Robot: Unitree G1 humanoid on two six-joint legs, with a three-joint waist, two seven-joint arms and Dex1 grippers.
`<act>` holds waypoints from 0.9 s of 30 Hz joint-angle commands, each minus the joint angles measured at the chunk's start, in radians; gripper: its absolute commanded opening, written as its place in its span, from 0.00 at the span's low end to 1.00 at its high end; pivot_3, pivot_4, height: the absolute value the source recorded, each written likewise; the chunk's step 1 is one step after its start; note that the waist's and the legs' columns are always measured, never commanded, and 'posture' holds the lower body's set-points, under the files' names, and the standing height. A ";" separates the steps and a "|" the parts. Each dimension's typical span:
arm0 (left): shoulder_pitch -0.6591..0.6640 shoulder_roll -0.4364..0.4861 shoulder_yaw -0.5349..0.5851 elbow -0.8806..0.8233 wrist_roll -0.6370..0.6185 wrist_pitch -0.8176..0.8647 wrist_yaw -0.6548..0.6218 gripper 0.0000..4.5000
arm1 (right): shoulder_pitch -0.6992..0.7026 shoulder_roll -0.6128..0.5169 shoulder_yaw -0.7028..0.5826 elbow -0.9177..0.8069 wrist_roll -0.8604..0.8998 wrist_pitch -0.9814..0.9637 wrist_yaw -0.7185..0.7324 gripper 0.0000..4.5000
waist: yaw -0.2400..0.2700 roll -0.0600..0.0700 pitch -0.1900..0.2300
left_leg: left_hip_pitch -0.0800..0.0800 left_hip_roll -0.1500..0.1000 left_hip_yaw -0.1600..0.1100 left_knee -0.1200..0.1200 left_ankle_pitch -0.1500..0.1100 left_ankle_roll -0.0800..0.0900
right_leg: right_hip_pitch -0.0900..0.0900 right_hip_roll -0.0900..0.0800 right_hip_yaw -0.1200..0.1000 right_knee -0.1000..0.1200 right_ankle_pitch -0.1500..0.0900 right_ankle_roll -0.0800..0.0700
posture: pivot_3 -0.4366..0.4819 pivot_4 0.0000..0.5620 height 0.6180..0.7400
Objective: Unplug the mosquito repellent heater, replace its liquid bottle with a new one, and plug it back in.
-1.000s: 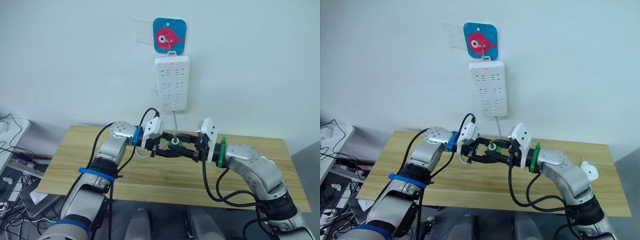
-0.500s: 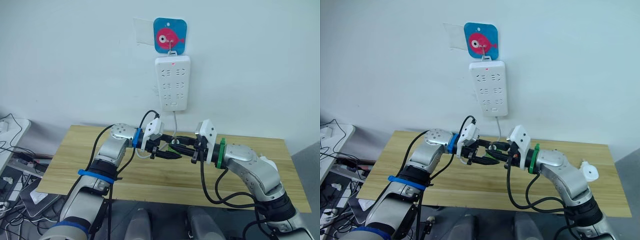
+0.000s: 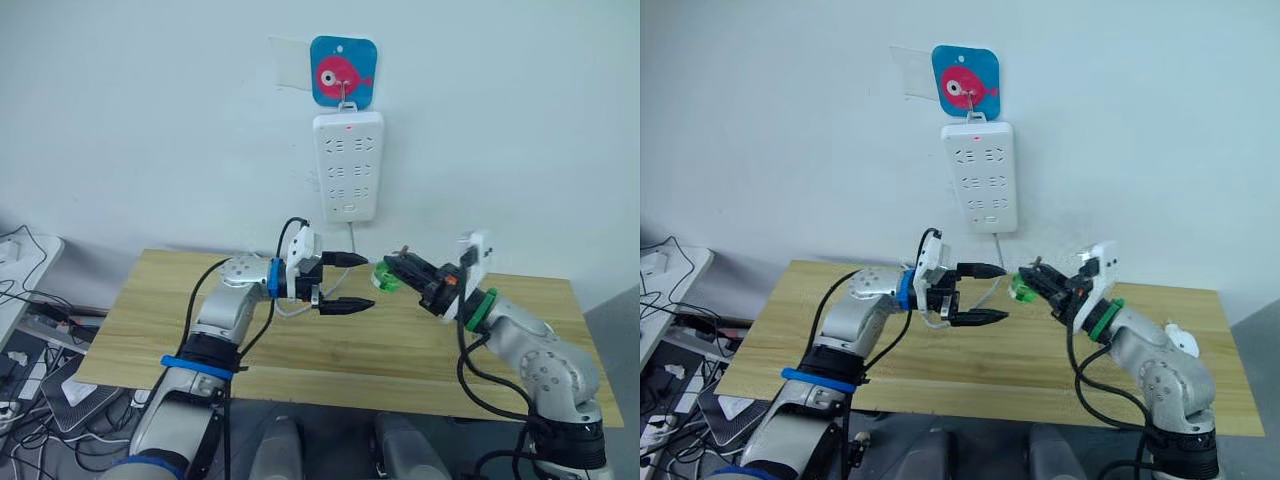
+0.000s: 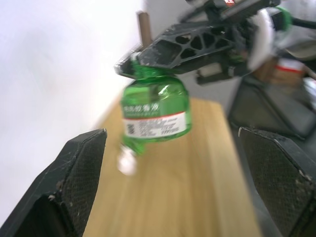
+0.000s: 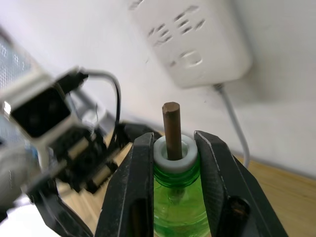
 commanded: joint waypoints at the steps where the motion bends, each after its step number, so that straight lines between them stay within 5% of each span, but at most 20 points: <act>1: 0.001 -0.060 0.009 -0.050 0.006 -0.107 0.085 1.00 | -0.022 0.044 -0.117 0.023 0.242 0.036 -0.171 0.19 | 0.000 0.000 0.000 | 0.000 0.000 0.001 0.000 0.000 0.000 | 0.000 0.000 0.001 0.000 0.000 0.000 | 0.48 0.25 1.00; 10: 0.042 -0.159 -0.027 -0.065 0.041 -0.199 0.222 1.00 | -0.037 0.080 -0.130 0.017 0.614 -0.039 -0.478 0.19 | -0.008 0.000 0.000 | 0.000 0.000 0.002 -0.001 0.000 0.000 | 0.000 0.000 0.002 0.000 0.000 0.000 | 0.48 0.27 1.00; 27: 0.045 -0.210 -0.040 -0.056 0.047 -0.253 0.312 1.00 | -0.007 0.002 0.003 -0.023 0.775 -0.150 -0.567 0.19 | -0.008 0.000 0.000 | 0.000 0.000 0.001 -0.001 0.000 0.000 | 0.000 0.001 0.002 0.000 0.000 0.000 | 0.47 0.28 1.00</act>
